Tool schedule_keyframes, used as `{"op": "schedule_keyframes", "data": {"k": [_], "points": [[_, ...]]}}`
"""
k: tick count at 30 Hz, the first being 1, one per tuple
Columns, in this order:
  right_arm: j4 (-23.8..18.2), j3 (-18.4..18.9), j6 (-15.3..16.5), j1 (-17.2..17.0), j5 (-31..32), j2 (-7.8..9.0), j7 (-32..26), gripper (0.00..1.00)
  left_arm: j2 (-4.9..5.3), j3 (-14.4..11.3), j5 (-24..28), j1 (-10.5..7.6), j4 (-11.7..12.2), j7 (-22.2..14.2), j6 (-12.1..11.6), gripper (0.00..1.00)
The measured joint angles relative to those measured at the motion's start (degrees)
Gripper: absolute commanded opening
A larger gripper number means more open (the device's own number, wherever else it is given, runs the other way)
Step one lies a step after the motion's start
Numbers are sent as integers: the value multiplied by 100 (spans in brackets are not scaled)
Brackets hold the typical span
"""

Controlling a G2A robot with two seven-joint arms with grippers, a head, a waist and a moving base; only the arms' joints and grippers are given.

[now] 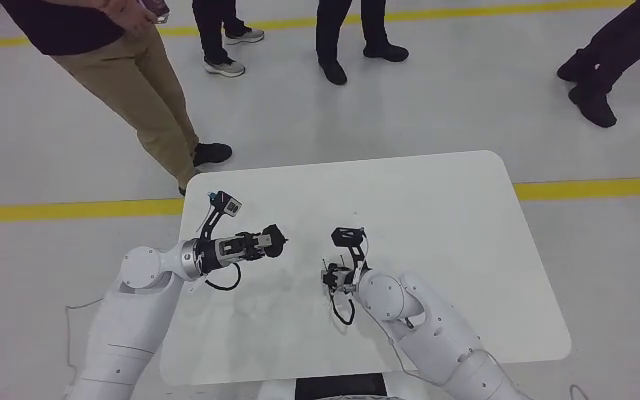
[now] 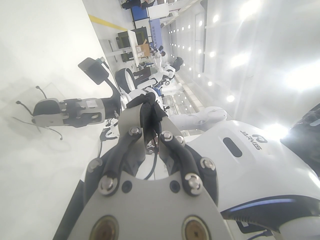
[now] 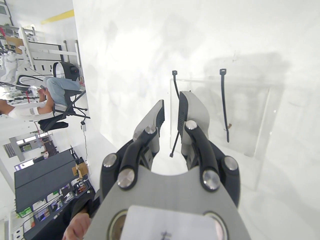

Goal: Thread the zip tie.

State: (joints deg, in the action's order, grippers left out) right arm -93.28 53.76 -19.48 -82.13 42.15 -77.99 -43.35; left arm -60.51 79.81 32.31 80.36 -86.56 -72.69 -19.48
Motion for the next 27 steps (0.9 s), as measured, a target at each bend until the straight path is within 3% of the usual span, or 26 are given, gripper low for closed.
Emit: {"op": "schedule_keyframes", "data": {"k": [14, 27], "points": [[-254, 269, 0, -185, 587, -37, -192, 13, 0, 0, 0, 0, 0, 0, 0, 0], [-31, 168, 0, -78, 855, -159, -468, 14, 0, 0, 0, 0, 0, 0, 0, 0]]}}
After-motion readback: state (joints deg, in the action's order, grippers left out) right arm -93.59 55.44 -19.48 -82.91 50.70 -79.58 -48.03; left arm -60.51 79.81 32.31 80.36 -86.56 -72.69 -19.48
